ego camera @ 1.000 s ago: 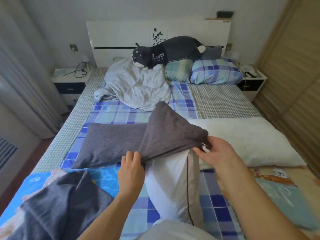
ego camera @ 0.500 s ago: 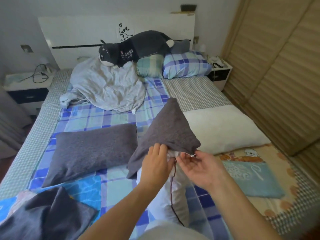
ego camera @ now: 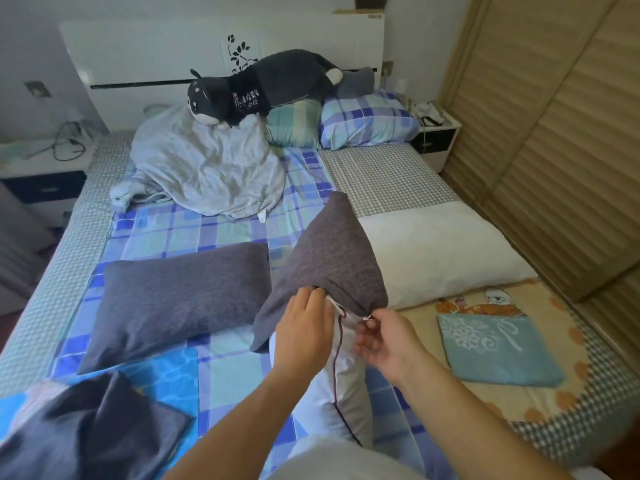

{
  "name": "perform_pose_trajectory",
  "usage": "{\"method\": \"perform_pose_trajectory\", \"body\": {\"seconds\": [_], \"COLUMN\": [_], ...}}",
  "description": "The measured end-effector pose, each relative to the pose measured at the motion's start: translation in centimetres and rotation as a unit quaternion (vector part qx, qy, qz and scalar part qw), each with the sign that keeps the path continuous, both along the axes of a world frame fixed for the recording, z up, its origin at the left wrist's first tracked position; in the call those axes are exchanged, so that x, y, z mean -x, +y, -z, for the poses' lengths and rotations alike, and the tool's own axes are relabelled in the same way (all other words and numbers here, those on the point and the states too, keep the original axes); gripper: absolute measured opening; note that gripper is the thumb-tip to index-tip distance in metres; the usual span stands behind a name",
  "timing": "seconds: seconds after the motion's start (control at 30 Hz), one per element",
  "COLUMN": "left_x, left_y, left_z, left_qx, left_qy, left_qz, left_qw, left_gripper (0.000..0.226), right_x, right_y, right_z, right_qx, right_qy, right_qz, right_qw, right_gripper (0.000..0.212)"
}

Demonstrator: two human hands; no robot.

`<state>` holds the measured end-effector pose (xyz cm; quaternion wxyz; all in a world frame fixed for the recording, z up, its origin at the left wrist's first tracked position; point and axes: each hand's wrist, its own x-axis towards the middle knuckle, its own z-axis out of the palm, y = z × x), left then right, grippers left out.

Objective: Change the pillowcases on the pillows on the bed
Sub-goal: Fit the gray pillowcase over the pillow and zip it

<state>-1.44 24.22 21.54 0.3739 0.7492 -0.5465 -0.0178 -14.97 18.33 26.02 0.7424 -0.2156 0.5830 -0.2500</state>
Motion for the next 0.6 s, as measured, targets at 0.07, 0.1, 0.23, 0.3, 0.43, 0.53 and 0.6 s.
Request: {"method": "perform_pose_trajectory", "body": {"seconds": [0.07, 0.1, 0.23, 0.3, 0.43, 0.53, 0.6], "left_x": [0.4, 0.4, 0.2, 0.3, 0.5, -0.2, -0.1], "left_y": [-0.2, -0.1, 0.0, -0.4, -1.1, -0.5, 0.0], "left_z": [-0.1, 0.0, 0.0, 0.2, 0.4, 1.1, 1.7], "left_qx": [0.000, -0.006, -0.046, -0.065, -0.159, -0.211, -0.239], "left_qy": [-0.004, -0.004, 0.084, 0.045, 0.029, -0.004, -0.011], "left_qz": [0.023, 0.029, -0.013, -0.005, 0.022, 0.120, 0.188], "left_qw": [1.000, 1.000, 0.995, 0.997, 0.987, 0.970, 0.952], "left_gripper": [0.005, 0.011, 0.039, 0.029, 0.027, 0.038, 0.049], "right_x": [0.4, 0.8, 1.9, 2.2, 1.2, -0.2, -1.3], "right_y": [-0.2, -0.4, -1.4, -2.7, -4.9, -7.2, -8.6], "right_z": [0.2, 0.2, -0.9, -1.9, -4.8, -6.2, -6.3], "right_qx": [0.014, 0.013, 0.140, 0.319, 0.343, 0.308, 0.272], "right_qy": [0.031, 0.031, 0.175, 0.271, 0.215, 0.281, 0.358], "right_qz": [-0.033, -0.051, -0.163, -0.216, -0.347, -0.370, -0.389], "right_qw": [0.999, 0.998, 0.961, 0.882, 0.846, 0.830, 0.804], "right_gripper": [0.029, 0.026, 0.025, 0.060, 0.051, 0.072, 0.089]}}
